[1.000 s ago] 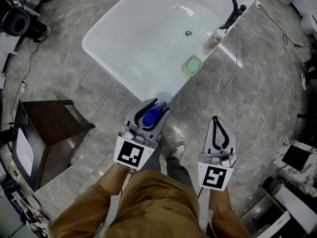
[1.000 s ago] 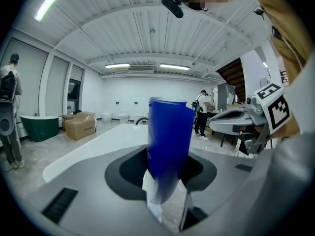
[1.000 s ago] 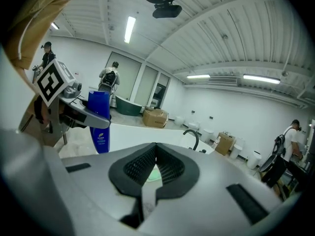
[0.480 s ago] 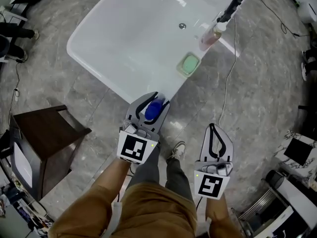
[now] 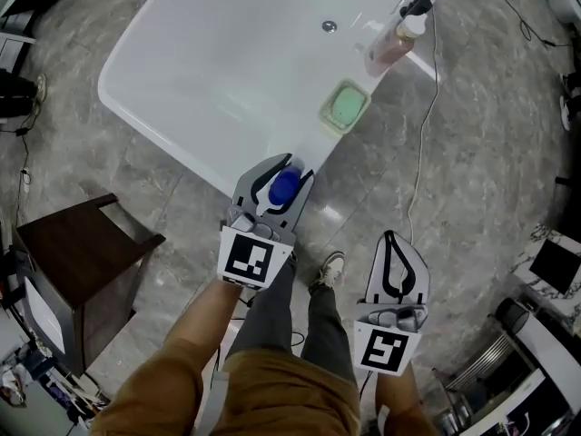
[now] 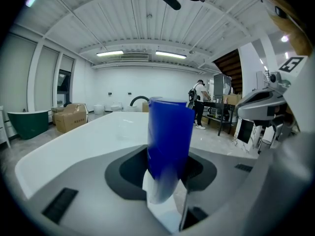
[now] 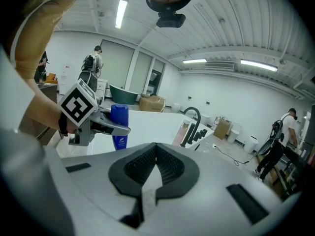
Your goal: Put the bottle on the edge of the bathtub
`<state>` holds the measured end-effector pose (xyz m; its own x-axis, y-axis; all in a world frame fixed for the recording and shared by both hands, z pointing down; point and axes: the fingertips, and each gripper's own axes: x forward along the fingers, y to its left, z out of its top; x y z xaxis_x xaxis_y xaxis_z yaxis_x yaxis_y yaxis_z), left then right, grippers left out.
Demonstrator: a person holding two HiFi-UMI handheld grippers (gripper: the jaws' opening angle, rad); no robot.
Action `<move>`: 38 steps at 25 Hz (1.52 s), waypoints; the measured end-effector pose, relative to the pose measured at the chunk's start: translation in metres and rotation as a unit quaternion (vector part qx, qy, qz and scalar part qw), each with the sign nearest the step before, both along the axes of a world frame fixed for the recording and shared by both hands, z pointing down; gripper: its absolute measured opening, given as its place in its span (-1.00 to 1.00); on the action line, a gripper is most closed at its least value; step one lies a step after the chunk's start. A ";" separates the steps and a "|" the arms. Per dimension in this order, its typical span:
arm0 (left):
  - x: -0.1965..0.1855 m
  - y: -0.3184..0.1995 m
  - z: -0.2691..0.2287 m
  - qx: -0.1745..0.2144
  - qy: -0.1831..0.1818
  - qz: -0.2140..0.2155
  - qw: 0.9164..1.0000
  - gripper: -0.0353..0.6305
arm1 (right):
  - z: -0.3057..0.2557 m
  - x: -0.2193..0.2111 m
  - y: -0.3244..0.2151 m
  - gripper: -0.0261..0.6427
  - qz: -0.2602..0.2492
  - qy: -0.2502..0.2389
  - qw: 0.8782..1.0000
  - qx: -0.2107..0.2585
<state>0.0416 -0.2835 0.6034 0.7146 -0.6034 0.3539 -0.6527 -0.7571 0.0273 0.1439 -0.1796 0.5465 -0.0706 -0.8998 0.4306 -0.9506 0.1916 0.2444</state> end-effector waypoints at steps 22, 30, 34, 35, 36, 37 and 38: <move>0.024 -0.026 0.079 -0.029 -0.014 0.023 0.999 -0.42 | 0.052 0.011 -0.008 -0.91 0.021 -0.001 0.999 -0.036; 0.029 -0.028 0.091 -0.034 -0.020 0.033 0.999 -0.42 | 0.058 0.014 -0.013 -0.91 0.027 -0.001 0.999 -0.039; 0.035 -0.028 0.091 -0.021 -0.029 0.047 0.998 -0.41 | 0.061 0.015 -0.014 -0.91 0.028 0.000 0.999 -0.042; 0.037 -0.027 0.092 -0.017 -0.033 0.051 0.998 -0.41 | 0.061 0.015 -0.014 -0.91 0.028 0.000 0.999 -0.042; 0.037 -0.025 0.093 -0.016 -0.037 0.054 0.998 -0.41 | 0.061 0.016 -0.014 -0.91 0.028 0.000 0.999 -0.041; 0.037 -0.024 0.094 -0.016 -0.040 0.055 0.998 -0.41 | 0.062 0.016 -0.015 -0.91 0.029 0.000 0.999 -0.040; 0.037 -0.024 0.094 -0.015 -0.041 0.056 0.997 -0.41 | 0.062 0.016 -0.015 -0.91 0.030 -0.001 0.999 -0.039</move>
<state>0.0782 -0.3074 0.6977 0.7447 -0.5101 0.4304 -0.5654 -0.8248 0.0009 0.1597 -0.1945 0.6080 -0.0187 -0.8662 0.4993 -0.9612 0.1530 0.2294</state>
